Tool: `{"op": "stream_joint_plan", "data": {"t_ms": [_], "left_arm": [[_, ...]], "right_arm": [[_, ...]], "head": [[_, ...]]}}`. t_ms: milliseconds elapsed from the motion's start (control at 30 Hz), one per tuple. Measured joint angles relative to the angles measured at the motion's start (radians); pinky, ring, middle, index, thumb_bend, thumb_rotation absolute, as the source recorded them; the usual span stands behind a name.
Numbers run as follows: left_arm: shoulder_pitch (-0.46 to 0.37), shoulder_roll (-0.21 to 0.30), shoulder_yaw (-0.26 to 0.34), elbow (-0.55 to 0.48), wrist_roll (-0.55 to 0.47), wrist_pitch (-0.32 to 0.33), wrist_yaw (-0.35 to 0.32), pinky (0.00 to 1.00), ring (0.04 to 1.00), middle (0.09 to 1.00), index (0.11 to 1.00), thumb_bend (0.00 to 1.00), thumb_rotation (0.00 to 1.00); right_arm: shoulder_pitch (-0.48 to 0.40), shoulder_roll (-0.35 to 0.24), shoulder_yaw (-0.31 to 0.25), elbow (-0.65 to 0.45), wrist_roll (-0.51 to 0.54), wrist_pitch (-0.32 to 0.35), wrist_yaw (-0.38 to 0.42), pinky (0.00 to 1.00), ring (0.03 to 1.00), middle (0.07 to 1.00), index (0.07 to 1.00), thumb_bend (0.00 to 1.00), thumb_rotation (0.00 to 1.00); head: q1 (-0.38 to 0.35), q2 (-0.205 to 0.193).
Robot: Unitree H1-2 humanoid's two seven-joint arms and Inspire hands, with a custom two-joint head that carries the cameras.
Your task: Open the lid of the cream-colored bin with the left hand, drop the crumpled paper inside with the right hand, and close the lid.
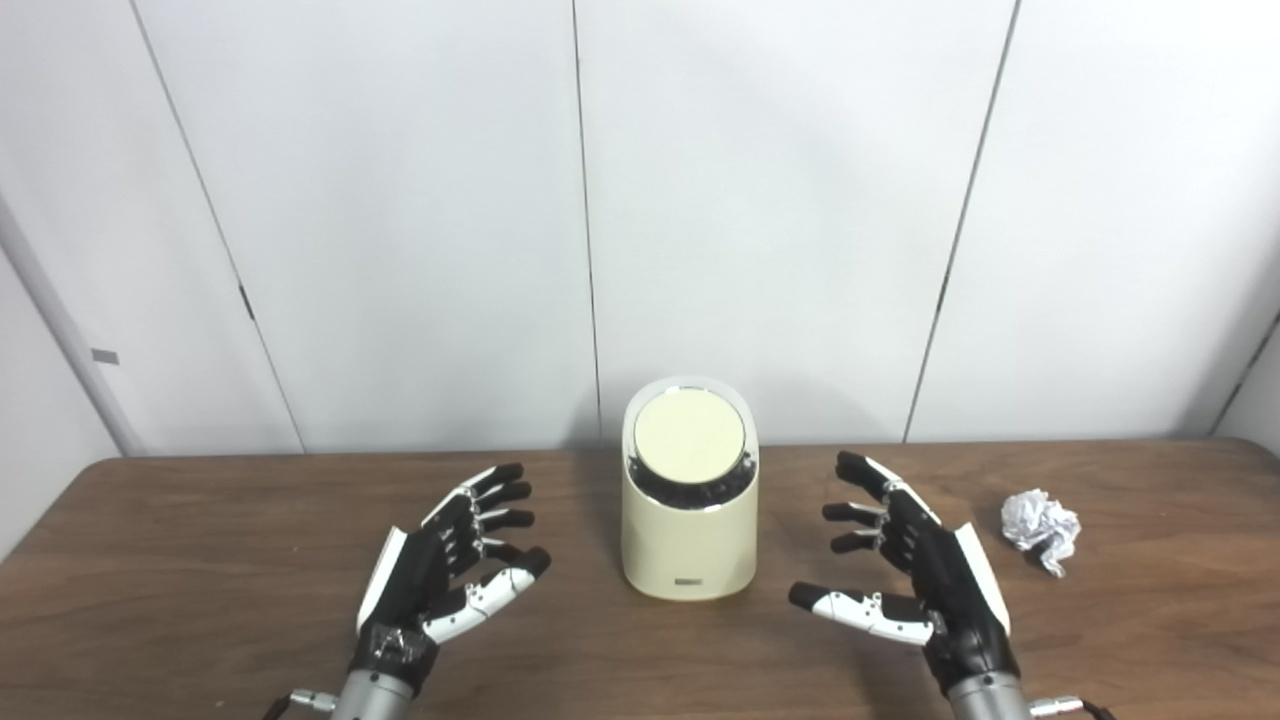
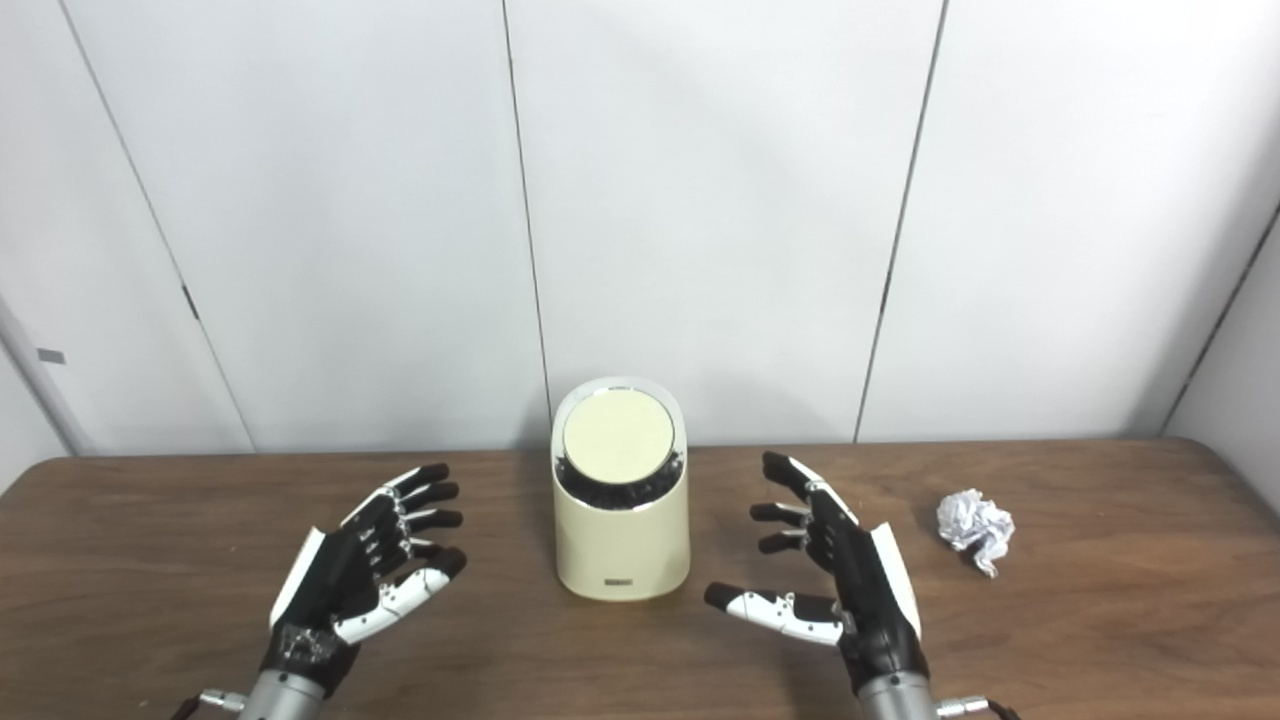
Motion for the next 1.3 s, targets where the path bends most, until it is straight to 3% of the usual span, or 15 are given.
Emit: {"op": "stream_joint_plan", "data": {"t_ms": [467, 600, 833, 1033, 1300], "left_arm": [[0.000, 0.000, 0.000, 0.000, -0.002, 0.000, 0.000, 0.59, 0.752, 0.818, 0.873, 0.71, 0.28], [0.000, -0.006, -0.001, -0.002, 0.009, 0.003, 0.009, 0.61, 0.744, 0.805, 0.861, 0.76, 0.32], [-0.002, -0.071, 0.006, -0.054, 0.083, 0.057, 0.100, 0.69, 0.793, 0.838, 0.868, 0.78, 0.34], [-0.030, -0.067, 0.007, -0.061, 0.094, 0.097, 0.105, 0.69, 0.811, 0.858, 0.883, 0.78, 0.33], [-0.095, -0.078, 0.003, -0.061, 0.129, 0.106, 0.139, 0.89, 0.893, 0.879, 0.893, 0.78, 0.30]], "right_arm": [[0.000, 0.000, 0.001, 0.000, -0.004, 0.000, 0.000, 0.58, 0.714, 0.852, 0.823, 0.77, 0.12], [0.000, 0.000, 0.002, 0.000, -0.004, 0.000, 0.000, 0.57, 0.713, 0.851, 0.823, 0.77, 0.11], [0.000, -0.002, 0.001, 0.000, -0.004, 0.000, 0.001, 0.59, 0.712, 0.845, 0.820, 0.77, 0.13], [0.001, -0.005, 0.000, 0.000, -0.003, 0.002, 0.001, 0.59, 0.716, 0.847, 0.819, 0.77, 0.12], [0.000, -0.004, 0.004, 0.005, -0.005, 0.001, 0.002, 0.60, 0.723, 0.851, 0.822, 0.76, 0.11]], "head": [[0.000, -0.003], [-0.003, -0.006], [0.008, -0.006], [0.008, -0.008], [0.006, -0.015]]}}
